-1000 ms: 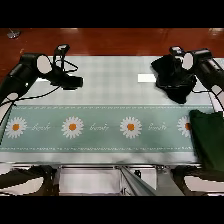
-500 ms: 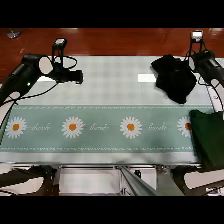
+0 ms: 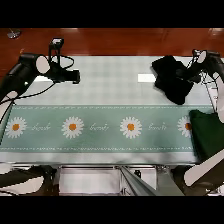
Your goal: Fold the shirts.
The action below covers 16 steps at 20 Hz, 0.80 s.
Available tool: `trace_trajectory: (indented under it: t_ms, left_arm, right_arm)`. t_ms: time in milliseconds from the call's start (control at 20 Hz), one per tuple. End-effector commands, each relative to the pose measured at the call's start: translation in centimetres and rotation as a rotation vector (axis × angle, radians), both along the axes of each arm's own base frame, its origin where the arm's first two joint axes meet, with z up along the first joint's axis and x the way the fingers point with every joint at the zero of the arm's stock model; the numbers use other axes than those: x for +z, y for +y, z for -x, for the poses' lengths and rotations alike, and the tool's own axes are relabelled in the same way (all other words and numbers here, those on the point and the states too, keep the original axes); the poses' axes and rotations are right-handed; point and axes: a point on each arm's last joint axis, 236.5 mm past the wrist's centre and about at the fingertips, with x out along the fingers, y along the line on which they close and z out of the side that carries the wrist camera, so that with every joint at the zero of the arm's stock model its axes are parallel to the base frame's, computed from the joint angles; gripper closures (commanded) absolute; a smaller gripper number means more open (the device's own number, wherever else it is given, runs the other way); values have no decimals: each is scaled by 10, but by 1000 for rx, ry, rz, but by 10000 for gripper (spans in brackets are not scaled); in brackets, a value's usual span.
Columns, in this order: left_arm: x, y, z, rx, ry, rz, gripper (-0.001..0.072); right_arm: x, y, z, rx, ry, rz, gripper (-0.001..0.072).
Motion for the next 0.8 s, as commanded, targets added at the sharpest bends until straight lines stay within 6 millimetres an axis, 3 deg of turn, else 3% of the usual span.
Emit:
trace_trajectory:
  t_ms: [0, 100, 200, 300, 400, 500, 600, 750]
  left_arm:
    - [13, 8, 35, -51, 80, -43, 5]
    - [21, 14, 66, -79, 87, -53, 5]
    - [15, 14, 107, -78, 111, -11, 5]
    - [9, 14, 143, -65, 95, 42, 5]
    - [18, 9, 159, -12, 12, 135, 5]
    - [38, 1, 162, 19, -88, 230, 5]
    - [56, -1, 160, 36, -156, 278, 5]
    - [63, -1, 154, 47, -192, 292, 5]
  right_arm:
    - [72, 24, -8, 126, -83, -85, 685]
    - [165, 27, -25, 134, -311, -40, 685]
    - [256, 38, -24, 142, -540, -24, 685]
    - [330, 62, -6, 201, -711, -37, 685]
    - [389, 83, 17, 253, -850, -52, 685]
    - [442, 102, 46, 288, -977, -42, 685]
    - [480, 126, 78, 358, -1059, -25, 685]
    - [500, 177, 135, 537, -1072, -31, 685]
